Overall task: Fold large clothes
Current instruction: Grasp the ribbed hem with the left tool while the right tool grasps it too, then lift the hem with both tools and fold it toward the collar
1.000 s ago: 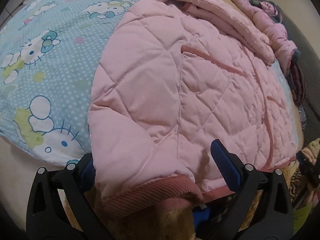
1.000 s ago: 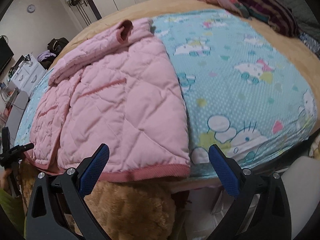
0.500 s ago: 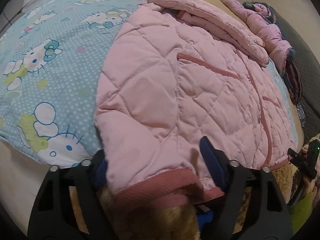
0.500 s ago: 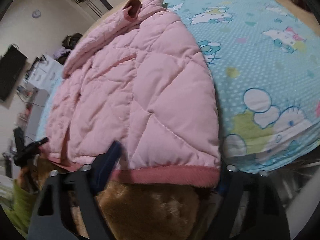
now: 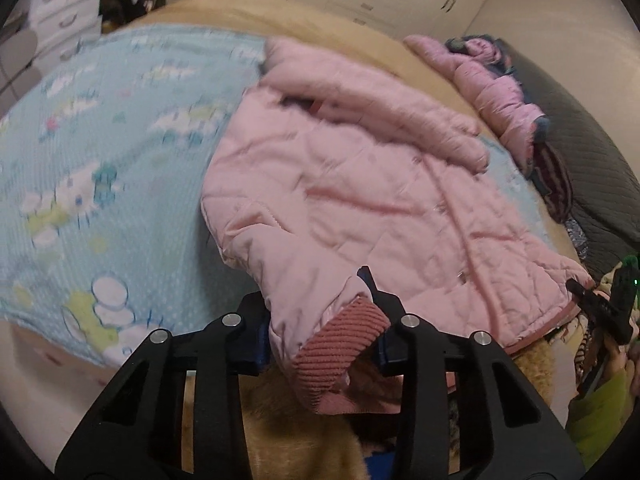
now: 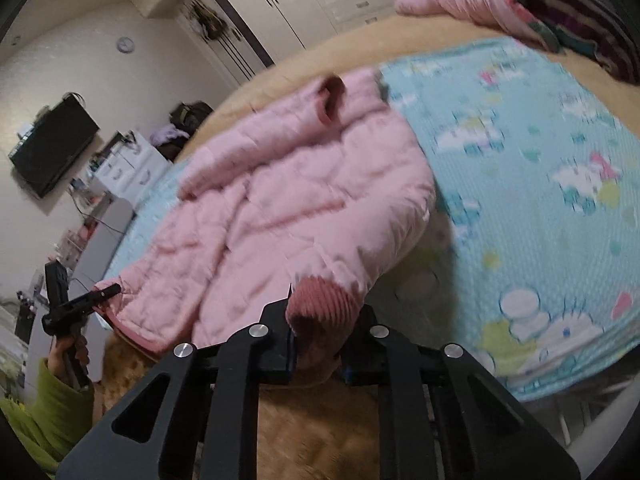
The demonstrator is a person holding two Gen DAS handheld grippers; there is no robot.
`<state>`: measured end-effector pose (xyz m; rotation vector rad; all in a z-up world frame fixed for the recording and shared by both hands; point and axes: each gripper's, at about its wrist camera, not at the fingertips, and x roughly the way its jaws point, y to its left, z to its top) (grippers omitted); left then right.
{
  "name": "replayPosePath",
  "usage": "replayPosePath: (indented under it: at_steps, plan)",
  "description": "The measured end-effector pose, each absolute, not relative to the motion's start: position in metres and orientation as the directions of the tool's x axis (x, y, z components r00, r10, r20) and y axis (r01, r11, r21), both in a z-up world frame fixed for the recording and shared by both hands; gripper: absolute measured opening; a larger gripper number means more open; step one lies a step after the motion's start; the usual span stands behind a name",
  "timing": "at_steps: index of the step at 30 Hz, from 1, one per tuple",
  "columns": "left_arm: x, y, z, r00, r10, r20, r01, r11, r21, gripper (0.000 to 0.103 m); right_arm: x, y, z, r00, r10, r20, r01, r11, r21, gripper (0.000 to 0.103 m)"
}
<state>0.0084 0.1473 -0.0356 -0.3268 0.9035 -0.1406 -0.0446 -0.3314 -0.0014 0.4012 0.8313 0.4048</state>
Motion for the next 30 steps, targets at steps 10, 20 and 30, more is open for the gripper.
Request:
replayPosePath:
  at_steps: [10, 20, 30]
  plan:
    - [0.024, 0.147, 0.006, 0.689, -0.256, -0.678, 0.017, 0.941, -0.338, 0.024, -0.025, -0.333, 0.035, 0.695, 0.506, -0.511, -0.201, 0.819, 0.537, 0.014]
    - [0.047, 0.143, 0.043, 0.753, -0.242, -0.612, 0.040, 0.945, -0.325, 0.023, 0.002, -0.329, 0.073, 0.756, 0.491, -0.433, -0.222, 0.814, 0.536, 0.013]
    - [0.071, 0.151, 0.063, 0.791, -0.230, -0.568, 0.034, 0.942, -0.335, 0.023, 0.027, -0.327, 0.093, 0.796, 0.482, -0.366, -0.230, 0.800, 0.553, 0.013]
